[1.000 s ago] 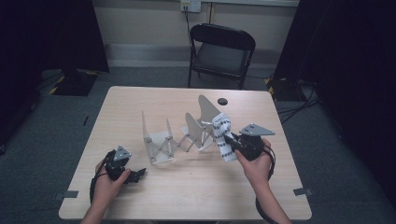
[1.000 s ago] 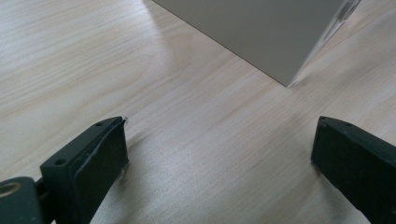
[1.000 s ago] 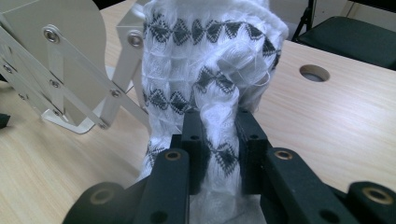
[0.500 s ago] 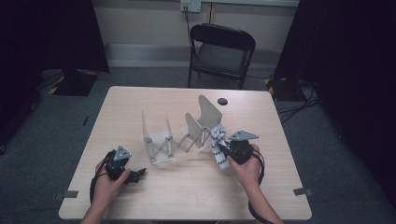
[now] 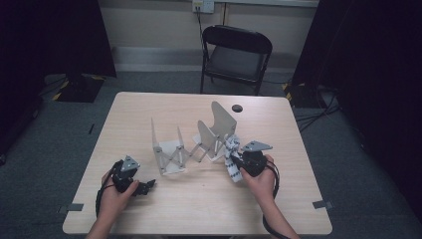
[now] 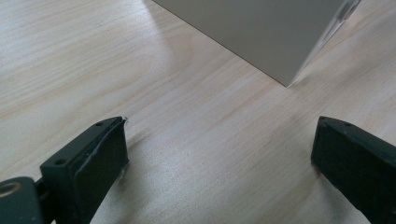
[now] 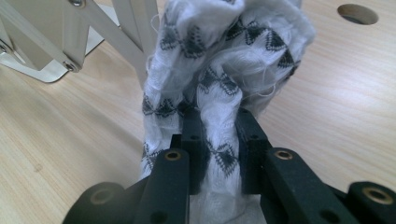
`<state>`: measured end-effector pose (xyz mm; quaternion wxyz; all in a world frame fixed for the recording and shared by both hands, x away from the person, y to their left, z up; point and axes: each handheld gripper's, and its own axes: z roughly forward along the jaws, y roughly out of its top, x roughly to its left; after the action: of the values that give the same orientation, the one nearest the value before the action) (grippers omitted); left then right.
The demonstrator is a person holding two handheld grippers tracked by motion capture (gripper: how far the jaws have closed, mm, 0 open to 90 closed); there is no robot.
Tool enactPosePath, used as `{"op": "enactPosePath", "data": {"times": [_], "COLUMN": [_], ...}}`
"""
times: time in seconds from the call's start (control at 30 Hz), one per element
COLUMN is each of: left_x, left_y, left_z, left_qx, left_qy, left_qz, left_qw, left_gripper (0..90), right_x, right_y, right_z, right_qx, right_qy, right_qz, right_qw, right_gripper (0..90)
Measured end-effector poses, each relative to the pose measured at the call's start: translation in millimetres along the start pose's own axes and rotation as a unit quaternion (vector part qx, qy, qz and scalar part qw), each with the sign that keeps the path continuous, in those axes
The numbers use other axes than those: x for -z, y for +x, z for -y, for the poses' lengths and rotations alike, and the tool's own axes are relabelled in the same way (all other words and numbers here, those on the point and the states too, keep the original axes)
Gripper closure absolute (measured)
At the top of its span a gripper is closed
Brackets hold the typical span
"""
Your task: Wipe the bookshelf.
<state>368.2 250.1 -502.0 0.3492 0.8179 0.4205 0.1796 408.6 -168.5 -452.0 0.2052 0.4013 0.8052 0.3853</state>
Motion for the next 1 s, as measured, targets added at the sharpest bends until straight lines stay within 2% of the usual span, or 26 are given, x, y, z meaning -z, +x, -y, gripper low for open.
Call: {"op": "enactPosePath", "data": {"times": [0.13, 0.27, 0.3, 0.33, 0.47, 0.63, 0.93, 1.0], "left_x": [0.0, 0.0, 0.0, 0.0, 0.0, 0.0, 0.0, 0.0], "left_y": [0.0, 0.1, 0.0, 0.0, 0.0, 0.0, 0.0, 0.0], "left_z": [0.0, 0.0, 0.0, 0.0, 0.0, 0.0, 0.0, 0.0], "left_qx": [0.000, 0.000, 0.000, 0.000, 0.000, 0.000, 0.000, 0.000], "left_qy": [0.000, 0.000, 0.000, 0.000, 0.000, 0.000, 0.000, 0.000], "left_qz": [0.000, 0.000, 0.000, 0.000, 0.000, 0.000, 0.000, 0.000], "left_qw": [1.0000, 1.0000, 1.0000, 1.0000, 1.0000, 1.0000, 1.0000, 1.0000], "left_gripper": [3.3, 3.3, 3.3, 3.3, 3.3, 3.3, 3.3, 3.3], "right_x": [8.6, 12.8, 14.5, 14.5, 5.6, -8.7, -12.1, -10.8], "right_y": [-2.6, -5.2, -7.4, -7.4, -5.5, -1.0, -0.7, -1.6], "right_z": [-5.1, -7.1, -7.9, -7.9, -2.3, 14.1, 30.2, 33.3], "right_qx": [0.011, 0.007, 0.000, 0.000, 0.003, 0.007, 0.008, 0.005], "right_qy": [-0.002, -0.008, -0.019, -0.019, -0.001, 0.028, 0.056, 0.053], "right_qz": [0.007, 0.009, 0.007, 0.007, 0.007, 0.001, -0.009, -0.014], "right_qw": [0.9999, 0.9999, 0.9998, 0.9998, 1.0000, 0.9996, 0.9984, 0.9985], "right_gripper": [76.5, 76.5, 76.5, 76.5, 76.5, 76.5, 76.2, 76.1]}}
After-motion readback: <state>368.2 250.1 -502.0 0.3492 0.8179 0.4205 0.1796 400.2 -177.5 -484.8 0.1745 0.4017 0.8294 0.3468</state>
